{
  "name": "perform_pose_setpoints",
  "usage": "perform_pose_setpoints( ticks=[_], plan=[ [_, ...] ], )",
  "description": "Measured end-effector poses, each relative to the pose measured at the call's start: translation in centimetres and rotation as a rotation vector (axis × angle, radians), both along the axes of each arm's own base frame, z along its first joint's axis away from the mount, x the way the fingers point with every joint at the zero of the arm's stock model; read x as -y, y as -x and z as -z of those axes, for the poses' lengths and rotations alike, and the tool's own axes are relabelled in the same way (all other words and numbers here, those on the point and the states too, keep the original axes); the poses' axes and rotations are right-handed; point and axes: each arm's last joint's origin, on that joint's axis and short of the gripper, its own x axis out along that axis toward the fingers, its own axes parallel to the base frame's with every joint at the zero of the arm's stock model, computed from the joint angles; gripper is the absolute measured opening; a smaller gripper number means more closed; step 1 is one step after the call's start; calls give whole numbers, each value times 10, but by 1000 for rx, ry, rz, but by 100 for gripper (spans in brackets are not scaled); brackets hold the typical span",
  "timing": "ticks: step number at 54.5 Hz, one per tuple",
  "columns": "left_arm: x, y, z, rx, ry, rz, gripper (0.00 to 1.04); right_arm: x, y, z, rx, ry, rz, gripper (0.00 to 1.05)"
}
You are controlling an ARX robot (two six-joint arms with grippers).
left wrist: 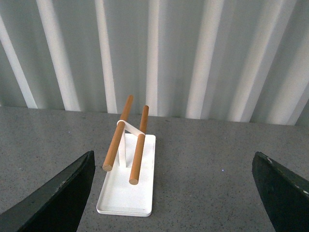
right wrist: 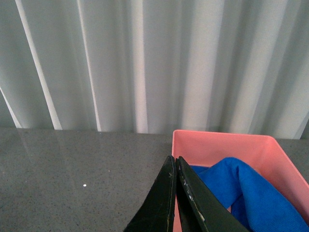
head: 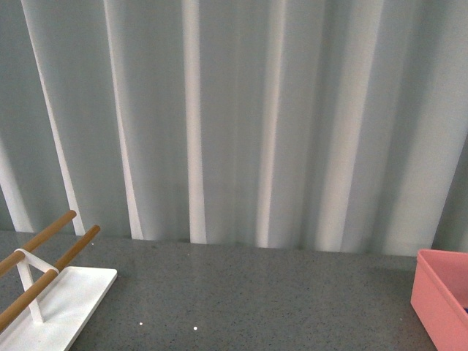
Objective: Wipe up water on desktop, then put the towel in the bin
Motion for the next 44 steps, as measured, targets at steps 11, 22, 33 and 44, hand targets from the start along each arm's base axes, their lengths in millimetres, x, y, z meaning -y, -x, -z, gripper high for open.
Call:
perform_pose_setpoints(
  ticks=[11, 22, 33, 44],
  plan=[
    [0, 0, 0, 1, 0, 0, 98, 0, 0, 0, -2, 0, 0, 13],
    [0, 0, 0, 1, 0, 0, 98, 0, 0, 0, -2, 0, 0, 48],
    [0, 0, 0, 1, 0, 0, 98, 0, 0, 0, -2, 0, 0, 84],
    [0, 0, 0, 1, 0, 0, 98, 0, 0, 0, -2, -2, 0, 97]
  ],
)
